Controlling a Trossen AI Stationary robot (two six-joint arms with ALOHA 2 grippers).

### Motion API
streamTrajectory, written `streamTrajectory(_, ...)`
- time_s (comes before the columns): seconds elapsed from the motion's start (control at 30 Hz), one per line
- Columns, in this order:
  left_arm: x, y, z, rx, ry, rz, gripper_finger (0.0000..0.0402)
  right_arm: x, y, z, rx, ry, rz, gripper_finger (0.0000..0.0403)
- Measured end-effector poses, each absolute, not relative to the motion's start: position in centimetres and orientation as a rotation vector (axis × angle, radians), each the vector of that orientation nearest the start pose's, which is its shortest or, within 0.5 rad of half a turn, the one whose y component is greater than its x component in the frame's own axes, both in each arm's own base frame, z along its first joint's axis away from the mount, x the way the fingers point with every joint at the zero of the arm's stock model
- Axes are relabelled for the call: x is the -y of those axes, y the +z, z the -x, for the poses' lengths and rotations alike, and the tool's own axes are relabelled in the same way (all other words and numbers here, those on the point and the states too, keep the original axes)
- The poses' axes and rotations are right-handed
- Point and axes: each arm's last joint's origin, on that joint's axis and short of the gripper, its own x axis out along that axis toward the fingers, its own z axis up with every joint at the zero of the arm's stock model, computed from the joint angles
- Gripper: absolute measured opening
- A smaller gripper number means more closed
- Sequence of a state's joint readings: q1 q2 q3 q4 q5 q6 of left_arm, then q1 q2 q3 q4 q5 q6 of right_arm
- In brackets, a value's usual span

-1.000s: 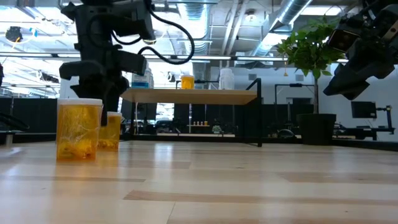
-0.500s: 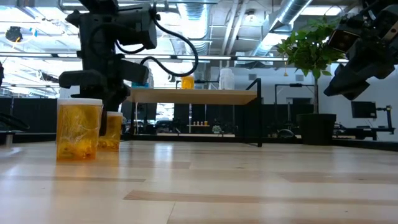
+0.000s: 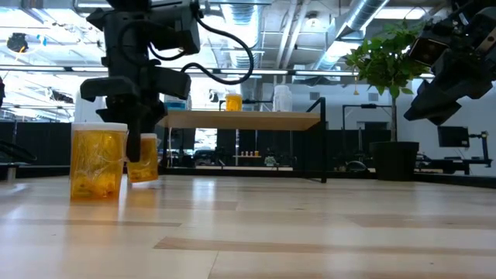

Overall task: Pick and place medicine bottles onto shelf by color
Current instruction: Put the top orange pill bottle on the shelf aligned with the other orange pill bottle

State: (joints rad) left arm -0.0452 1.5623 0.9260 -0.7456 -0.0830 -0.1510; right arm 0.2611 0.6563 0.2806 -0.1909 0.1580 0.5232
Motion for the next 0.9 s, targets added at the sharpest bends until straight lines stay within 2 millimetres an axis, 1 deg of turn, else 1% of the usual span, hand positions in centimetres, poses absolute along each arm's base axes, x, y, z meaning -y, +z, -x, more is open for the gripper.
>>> streamTrajectory(0.23,1.0,17.7,-26.9,-1.381,0.123,0.047,0.0192,-3.2,17.8,-13.8,-0.570,-0.048,-0.390,0.0127)
streamTrajectory(0.37,1.0,19.4,-27.6,-1.375,0.117,0.053,0.0185,-3.2,17.8,-13.8,-0.570,-0.048,-0.390,0.0127)
streamTrajectory(0.47,0.7,21.5,-28.2,-1.368,0.115,0.021,0.0188,-3.2,17.8,-13.8,-0.570,-0.046,-0.382,0.0127)
streamTrajectory(0.6,-0.9,24.8,-29.1,-1.334,0.153,0.009,0.0190,-3.2,17.8,-13.8,-0.570,-0.046,-0.382,0.0127)
streamTrajectory(0.77,-4.1,29.6,-29.9,-1.254,0.214,0.037,0.0187,-3.2,17.8,-13.8,-0.570,-0.046,-0.382,0.0127)
streamTrajectory(0.9,-7.3,32.6,-30.9,-1.227,0.254,0.032,0.0187,-3.2,17.8,-13.8,-0.572,-0.046,-0.378,0.0127)
